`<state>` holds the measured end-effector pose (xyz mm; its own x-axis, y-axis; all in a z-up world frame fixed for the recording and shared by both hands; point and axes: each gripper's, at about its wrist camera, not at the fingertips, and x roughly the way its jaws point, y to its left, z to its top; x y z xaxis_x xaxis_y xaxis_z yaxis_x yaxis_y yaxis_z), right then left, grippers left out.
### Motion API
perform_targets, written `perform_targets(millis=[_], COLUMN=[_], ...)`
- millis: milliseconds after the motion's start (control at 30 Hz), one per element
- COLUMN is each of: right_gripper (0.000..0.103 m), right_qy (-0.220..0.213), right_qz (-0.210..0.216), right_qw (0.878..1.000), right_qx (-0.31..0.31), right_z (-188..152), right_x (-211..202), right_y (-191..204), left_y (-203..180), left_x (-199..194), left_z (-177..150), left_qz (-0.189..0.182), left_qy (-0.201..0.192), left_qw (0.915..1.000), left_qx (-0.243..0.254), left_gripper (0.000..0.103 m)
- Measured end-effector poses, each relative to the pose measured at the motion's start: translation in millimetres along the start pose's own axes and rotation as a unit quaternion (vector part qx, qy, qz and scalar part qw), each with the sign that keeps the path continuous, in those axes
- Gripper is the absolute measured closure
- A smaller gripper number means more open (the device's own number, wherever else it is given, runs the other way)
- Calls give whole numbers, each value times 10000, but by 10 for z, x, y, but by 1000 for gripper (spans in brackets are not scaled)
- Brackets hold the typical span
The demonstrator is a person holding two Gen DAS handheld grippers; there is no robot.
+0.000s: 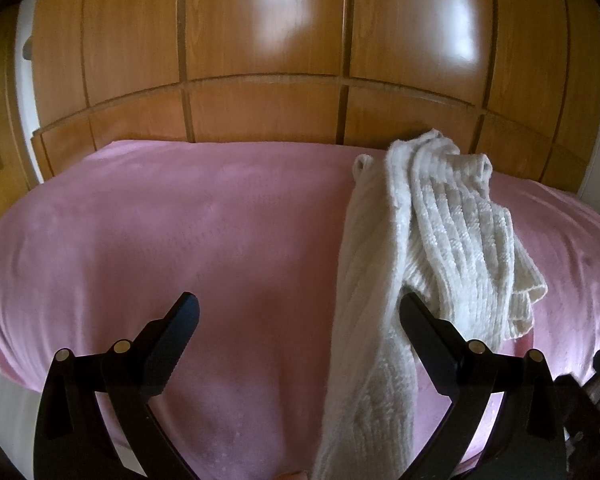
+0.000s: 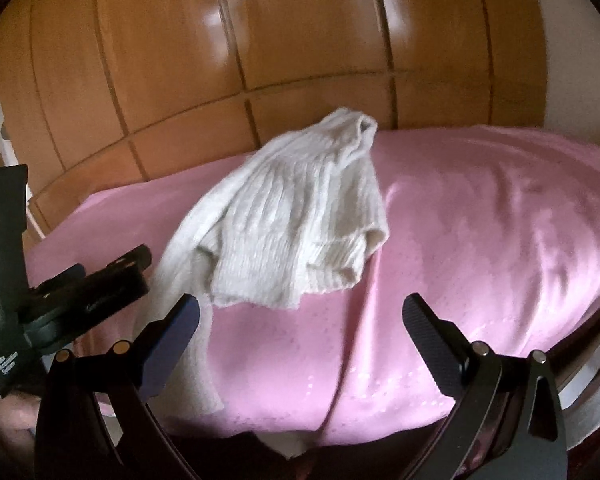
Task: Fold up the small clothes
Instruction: 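Move both grippers toward the crumpled white sweater on the pink bed, then grasp the sweater with the right gripper while the left gripper grasps another edge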
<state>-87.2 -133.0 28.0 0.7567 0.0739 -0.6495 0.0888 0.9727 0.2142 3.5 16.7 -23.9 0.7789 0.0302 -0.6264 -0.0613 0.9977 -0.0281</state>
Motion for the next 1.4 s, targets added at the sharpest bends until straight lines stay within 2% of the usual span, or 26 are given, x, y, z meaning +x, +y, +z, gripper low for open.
perform_targets(millis=[300, 433, 567, 633, 733, 833, 900, 967, 1000, 1033, 1100, 1167, 1267, 1333, 1400], right_gripper=[2, 3, 18, 29, 40, 47, 52, 57, 66, 80, 96, 96, 97, 97, 97], right_qy=[129, 208, 6, 18, 63, 222, 433, 565, 633, 740, 883, 773, 407, 175, -106], right_qz=[-141, -129, -212, -179, -99, 26, 276, 450, 564, 655, 766, 748, 522, 241, -292], right_qw=[9993, 9987, 9993, 9994, 9996, 9994, 9980, 9968, 9960, 9949, 9931, 9940, 9969, 9986, 9983], right_qx=[318, 447, 313, 309, 246, 268, 361, 337, 280, 196, 29, -212, -415, -445, -497], right_z=[41, 166, 381, 492, 620, 715, 752, 766, 767, 772, 778, 846, 1055, 1248, 1469], right_x=[58, 126, 184, 276, 470, 716, 920, 1079, 1150, 1218, 1275, 1198, 1010, 920, 834], right_y=[-165, -324, -442, -487, -481, -461, -423, -347, -294, -238, -162, -133, -270, -466, -738], left_y=[42, 57, 156, 182, 129, 41, -2, -2, 16, 41, 157, 293, 596, 835, 1018], left_x=[69, 153, 232, 276, 276, 317, 346, 414, 426, 424, 384, 351, 384, 476, 570], left_z=[-6, 1, -7, -36, -131, -231, -271, -304, -302, -292, -209, -63, 243, 487, 705], left_qz=[44, -69, -305, -658, -925, -1151, -1166, -1283, -1314, -1329, -1393, -1377, -1140, -914, -633], left_qy=[86, 230, 451, 672, 773, 975, 1052, 1222, 1254, 1235, 1097, 902, 629, 488, 326], left_qw=[10000, 9995, 9984, 9955, 9923, 9876, 9862, 9827, 9820, 9821, 9833, 9860, 9915, 9943, 9968], left_qx=[-1, 189, 143, 107, 280, 441, 534, 539, 514, 499, 414, 281, 5, -259, -354], left_gripper=[4, 4, 4, 5, 9, 20, 34, 71, 79, 94, 97, 97, 97, 97, 97])
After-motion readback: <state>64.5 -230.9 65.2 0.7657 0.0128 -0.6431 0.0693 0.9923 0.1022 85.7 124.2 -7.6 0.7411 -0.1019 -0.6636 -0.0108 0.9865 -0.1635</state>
